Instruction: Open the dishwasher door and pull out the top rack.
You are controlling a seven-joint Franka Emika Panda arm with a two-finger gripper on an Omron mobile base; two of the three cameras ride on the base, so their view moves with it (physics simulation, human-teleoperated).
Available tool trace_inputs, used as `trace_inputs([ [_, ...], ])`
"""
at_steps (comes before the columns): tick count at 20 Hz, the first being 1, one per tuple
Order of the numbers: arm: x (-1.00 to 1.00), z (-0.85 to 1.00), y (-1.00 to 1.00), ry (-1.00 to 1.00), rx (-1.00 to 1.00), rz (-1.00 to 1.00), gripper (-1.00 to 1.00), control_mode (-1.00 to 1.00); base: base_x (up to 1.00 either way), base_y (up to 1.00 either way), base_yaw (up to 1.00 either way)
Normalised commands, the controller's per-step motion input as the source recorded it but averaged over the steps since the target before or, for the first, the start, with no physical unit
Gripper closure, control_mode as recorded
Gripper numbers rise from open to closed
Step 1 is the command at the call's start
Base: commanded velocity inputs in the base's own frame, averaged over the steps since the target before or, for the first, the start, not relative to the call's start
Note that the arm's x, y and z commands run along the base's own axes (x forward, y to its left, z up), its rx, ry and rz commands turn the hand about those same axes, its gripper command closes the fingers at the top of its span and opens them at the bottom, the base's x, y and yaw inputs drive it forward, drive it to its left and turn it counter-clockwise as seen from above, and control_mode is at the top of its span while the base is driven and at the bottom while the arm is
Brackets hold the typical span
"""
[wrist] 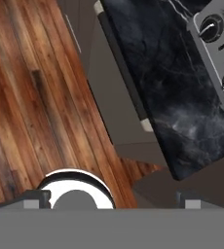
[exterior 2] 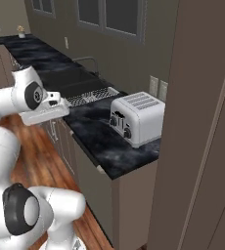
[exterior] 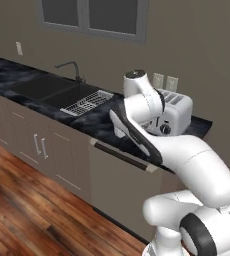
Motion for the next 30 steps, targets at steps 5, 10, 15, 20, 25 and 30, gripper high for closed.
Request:
trace_inputs([
  [5, 0.0, -0.42, 0.44, 0.0, -0.15, 0.0, -1.0, -1.0, 0.0, 0.0, 0.0],
  [10, 0.05, -0.39, 0.21, 0.0, -0.11, 0.0, -1.0, -1.0, 0.0, 0.0, 0.0],
  [15, 0.17, -0.38, 0.08, 0.0, -0.13, 0.0, -1.0, -1.0, 0.0, 0.0, 0.0],
  [20, 0.09, -0.34, 0.01, -0.05, -0.22, 0.0, -1.0, -1.0, 0.0, 0.0, 0.0],
  [25, 0.15, -0.31, 0.0, -0.04, -0.2, 0.0, -1.0, -1.0, 0.0, 0.0, 0.0],
  [30, 0.13, -0.31, 0.0, -0.03, -0.19, 0.0, -1.0, -1.0, 0.0, 0.0, 0.0],
])
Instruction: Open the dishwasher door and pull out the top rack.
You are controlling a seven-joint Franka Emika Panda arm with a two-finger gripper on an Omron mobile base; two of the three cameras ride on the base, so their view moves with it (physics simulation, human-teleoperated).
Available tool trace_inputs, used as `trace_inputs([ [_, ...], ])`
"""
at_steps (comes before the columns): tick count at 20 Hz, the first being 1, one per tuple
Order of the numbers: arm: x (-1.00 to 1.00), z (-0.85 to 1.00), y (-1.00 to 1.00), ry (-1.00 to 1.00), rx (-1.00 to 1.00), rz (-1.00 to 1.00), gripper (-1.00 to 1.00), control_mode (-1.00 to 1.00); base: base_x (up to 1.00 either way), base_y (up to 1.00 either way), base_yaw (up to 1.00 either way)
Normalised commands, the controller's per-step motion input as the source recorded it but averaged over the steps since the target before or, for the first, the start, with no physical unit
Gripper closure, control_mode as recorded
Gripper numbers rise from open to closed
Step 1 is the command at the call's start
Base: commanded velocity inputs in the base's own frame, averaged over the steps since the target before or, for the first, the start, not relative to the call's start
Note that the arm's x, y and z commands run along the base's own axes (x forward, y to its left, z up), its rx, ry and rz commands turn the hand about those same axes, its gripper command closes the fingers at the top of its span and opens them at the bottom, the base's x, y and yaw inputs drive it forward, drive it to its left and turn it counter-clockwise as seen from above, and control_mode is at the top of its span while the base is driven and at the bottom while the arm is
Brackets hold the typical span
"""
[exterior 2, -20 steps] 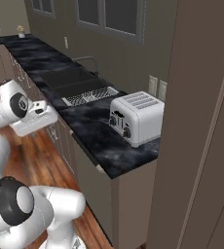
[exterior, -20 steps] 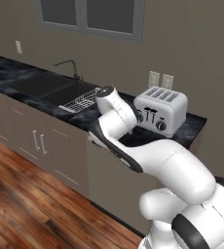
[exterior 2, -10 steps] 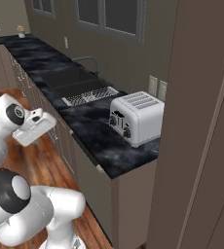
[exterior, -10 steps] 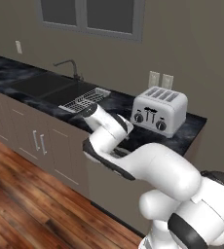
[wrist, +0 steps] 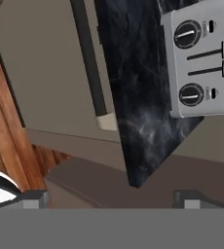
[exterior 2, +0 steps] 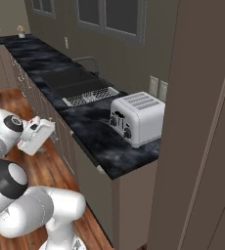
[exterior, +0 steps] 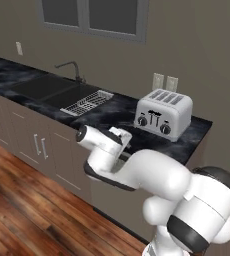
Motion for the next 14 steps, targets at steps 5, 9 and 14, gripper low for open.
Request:
trace_inputs([
  [5, 0.05, -0.34, 0.0, -0.03, -0.2, 0.0, -1.0, -1.0, 0.0, 0.0, 0.0],
  [9, 0.06, -0.33, 0.0, -0.02, -0.18, 0.0, -1.0, -1.0, 0.0, 0.0, 0.0],
  [14, 0.12, -0.27, 0.0, -0.03, -0.17, 0.0, -1.0, -1.0, 0.0, 0.0, 0.0],
])
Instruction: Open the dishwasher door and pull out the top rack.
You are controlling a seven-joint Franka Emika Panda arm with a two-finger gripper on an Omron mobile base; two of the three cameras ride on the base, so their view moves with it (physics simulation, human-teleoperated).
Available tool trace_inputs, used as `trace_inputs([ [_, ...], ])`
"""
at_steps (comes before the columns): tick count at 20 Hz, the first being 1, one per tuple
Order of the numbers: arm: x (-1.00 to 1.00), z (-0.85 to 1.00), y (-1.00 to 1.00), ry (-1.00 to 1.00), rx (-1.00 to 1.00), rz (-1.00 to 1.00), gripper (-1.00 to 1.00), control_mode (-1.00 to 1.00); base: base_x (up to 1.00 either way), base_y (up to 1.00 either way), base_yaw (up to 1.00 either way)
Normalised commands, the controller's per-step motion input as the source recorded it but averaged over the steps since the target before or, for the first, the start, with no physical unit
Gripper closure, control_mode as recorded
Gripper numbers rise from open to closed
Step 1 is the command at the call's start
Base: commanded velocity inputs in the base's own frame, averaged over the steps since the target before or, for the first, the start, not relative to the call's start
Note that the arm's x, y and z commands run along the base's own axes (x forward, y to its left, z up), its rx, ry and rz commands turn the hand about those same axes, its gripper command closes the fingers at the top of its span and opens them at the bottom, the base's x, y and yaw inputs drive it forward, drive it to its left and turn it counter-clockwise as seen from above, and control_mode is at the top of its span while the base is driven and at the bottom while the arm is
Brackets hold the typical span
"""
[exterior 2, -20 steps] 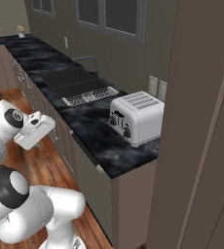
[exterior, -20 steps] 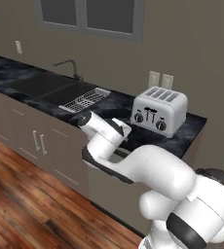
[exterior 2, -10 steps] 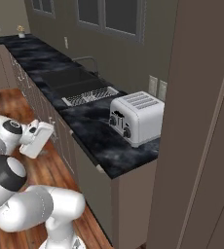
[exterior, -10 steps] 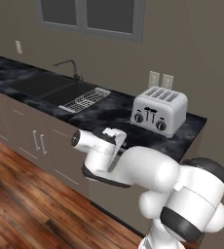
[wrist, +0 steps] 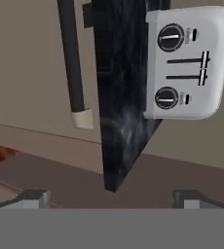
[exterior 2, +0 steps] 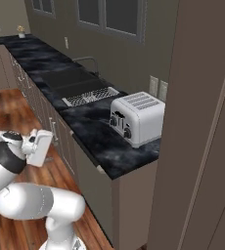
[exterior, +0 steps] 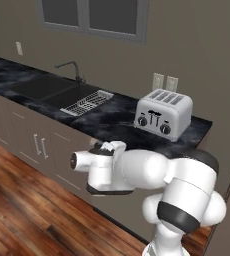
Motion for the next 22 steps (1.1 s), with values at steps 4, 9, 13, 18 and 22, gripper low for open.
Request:
trace_inputs([
  [4, 0.13, -0.29, 0.0, -0.08, -0.19, 0.0, -1.0, -1.0, 0.0, 0.0, 0.0],
  [9, 0.1, -0.23, -0.02, -0.1, -0.13, 0.0, -1.0, -1.0, 0.0, 0.0, 0.0],
  [13, 0.17, -0.24, -0.04, -0.1, -0.02, 0.0, -1.0, -1.0, 0.0, 0.0, 0.0],
  [18, 0.26, -0.16, -0.05, -0.1, 0.0, 0.0, -1.0, -1.0, 0.0, 0.0, 0.0],
  [22, 0.3, -0.09, -0.07, -0.12, 0.0, 0.0, -1.0, -1.0, 0.0, 0.0, 0.0],
])
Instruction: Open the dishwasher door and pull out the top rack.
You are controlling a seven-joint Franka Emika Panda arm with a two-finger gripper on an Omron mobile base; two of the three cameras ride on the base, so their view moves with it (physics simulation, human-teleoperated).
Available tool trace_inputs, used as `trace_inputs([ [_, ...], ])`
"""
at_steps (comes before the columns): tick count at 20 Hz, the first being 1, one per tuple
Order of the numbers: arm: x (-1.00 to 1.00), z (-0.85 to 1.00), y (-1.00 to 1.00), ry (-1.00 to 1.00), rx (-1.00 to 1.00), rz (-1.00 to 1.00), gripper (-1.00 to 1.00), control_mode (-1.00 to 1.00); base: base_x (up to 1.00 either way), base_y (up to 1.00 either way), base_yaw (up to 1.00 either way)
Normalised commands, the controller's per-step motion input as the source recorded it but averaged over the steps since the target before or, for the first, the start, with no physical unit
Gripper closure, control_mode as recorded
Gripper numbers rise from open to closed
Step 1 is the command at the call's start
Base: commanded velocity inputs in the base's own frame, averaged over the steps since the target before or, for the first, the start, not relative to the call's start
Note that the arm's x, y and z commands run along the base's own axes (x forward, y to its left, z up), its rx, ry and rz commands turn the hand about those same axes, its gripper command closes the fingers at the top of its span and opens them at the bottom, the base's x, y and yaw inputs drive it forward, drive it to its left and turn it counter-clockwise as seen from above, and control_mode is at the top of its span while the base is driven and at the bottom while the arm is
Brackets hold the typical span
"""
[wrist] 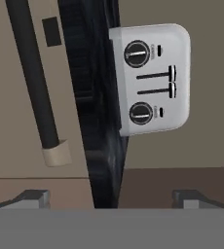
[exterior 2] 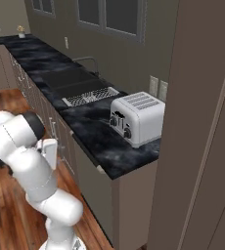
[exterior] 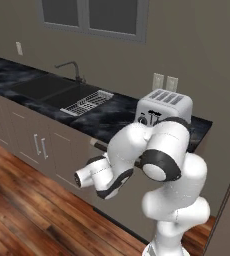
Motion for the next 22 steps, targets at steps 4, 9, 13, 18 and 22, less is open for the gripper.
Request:
trace_inputs([
  [4, 0.27, -0.2, -0.13, -0.1, 0.0, 0.0, -1.0, -1.0, 0.0, 0.0, 0.0],
  [9, 0.21, -0.33, -0.11, -0.08, 0.0, 0.0, -1.0, -1.0, 0.0, 0.0, 0.0],
  [13, 0.24, -0.28, -0.07, -0.07, 0.0, 0.0, -1.0, -1.0, 0.0, 0.0, 0.0],
  [18, 0.24, -0.18, -0.04, -0.07, 0.0, 0.0, -1.0, -1.0, 0.0, 0.0, 0.0],
  [22, 0.25, -0.09, -0.08, -0.08, 0.0, 0.0, -1.0, -1.0, 0.0, 0.0, 0.0],
])
